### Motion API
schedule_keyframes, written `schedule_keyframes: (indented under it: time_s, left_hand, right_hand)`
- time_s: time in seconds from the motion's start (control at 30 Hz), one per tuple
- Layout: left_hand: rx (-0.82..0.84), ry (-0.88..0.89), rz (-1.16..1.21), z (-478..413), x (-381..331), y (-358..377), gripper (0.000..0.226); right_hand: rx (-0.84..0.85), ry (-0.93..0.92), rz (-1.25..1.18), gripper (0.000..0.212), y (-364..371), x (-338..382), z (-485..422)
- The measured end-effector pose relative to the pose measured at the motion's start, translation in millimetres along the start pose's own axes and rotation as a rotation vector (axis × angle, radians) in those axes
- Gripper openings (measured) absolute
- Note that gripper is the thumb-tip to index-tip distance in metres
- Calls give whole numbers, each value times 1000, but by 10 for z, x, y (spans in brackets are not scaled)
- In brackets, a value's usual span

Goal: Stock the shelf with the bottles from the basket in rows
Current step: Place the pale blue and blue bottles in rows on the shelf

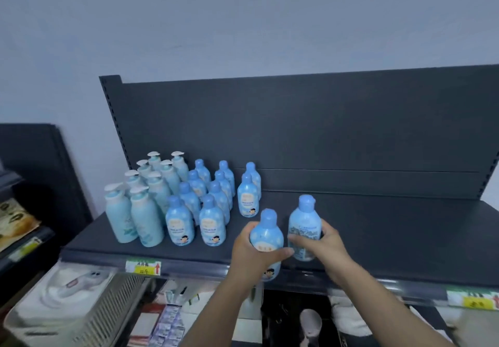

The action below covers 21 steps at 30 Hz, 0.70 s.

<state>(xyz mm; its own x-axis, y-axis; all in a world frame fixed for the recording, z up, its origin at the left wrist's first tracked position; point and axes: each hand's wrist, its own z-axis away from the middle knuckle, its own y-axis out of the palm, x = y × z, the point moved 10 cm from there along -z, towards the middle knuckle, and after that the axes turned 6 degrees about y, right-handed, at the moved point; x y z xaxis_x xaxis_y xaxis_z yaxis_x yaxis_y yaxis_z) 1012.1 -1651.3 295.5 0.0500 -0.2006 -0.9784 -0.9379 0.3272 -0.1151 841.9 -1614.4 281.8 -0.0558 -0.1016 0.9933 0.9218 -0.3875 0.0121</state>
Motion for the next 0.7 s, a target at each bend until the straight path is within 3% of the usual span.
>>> schedule_keyframes:
  time_s: [0.33, 0.53, 0.7]
  left_hand:
    - [-22, -40, -40, -450, 216, -391, 49]
    - [-44, -44, -87, -623, 498, -461, 55]
    - [-88, 1, -56, -739, 609, -496, 60]
  right_hand:
    - [23, 18, 142, 46, 784, 23, -726]
    - [117, 10, 193, 31, 1057, -141, -1032]
    - [236, -30, 158, 36, 1148, -248, -1190]
